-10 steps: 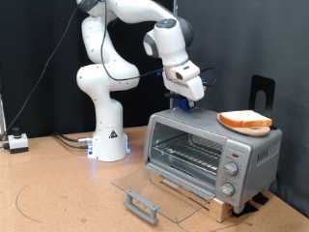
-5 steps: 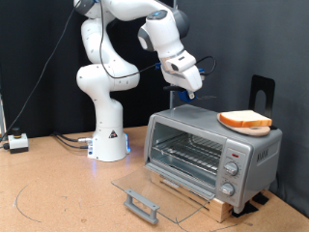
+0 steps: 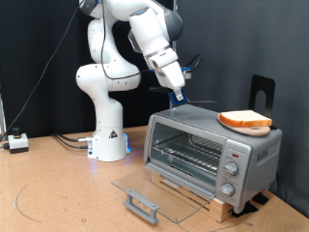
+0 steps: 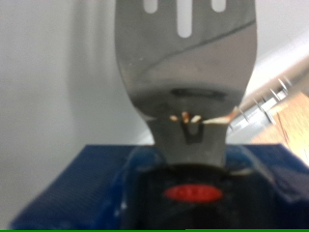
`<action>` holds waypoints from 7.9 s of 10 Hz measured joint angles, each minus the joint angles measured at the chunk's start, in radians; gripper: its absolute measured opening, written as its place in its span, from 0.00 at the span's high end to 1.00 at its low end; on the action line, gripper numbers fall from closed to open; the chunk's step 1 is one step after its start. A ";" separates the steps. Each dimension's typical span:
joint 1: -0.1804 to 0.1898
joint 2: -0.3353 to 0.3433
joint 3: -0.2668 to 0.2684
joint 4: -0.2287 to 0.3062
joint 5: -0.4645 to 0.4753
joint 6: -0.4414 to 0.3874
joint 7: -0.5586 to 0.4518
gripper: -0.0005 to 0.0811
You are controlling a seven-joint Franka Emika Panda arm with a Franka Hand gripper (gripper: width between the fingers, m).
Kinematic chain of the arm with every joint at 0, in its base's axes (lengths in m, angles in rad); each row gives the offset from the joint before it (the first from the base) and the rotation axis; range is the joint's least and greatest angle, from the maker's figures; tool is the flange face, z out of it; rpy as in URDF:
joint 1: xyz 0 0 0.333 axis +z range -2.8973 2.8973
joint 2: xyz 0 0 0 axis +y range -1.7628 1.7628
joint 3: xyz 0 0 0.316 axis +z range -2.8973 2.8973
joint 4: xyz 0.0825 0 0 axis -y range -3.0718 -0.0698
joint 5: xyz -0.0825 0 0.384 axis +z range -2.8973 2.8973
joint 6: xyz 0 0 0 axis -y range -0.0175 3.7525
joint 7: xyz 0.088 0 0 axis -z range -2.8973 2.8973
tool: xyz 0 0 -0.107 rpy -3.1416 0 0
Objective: Make a piece of toast with the oven
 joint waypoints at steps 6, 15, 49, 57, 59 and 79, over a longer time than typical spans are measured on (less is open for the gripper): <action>-0.162 0.080 -0.161 0.040 -0.146 -0.167 -0.102 0.51; -0.169 0.351 -0.018 0.153 -0.132 -0.020 0.035 0.51; -0.146 0.367 0.200 0.209 0.066 0.061 -0.002 0.51; -0.132 0.412 0.341 0.247 0.104 0.153 0.107 0.51; -0.132 0.420 0.358 0.247 0.115 0.202 0.133 0.51; -0.157 0.433 0.291 0.212 0.155 0.181 -0.066 0.51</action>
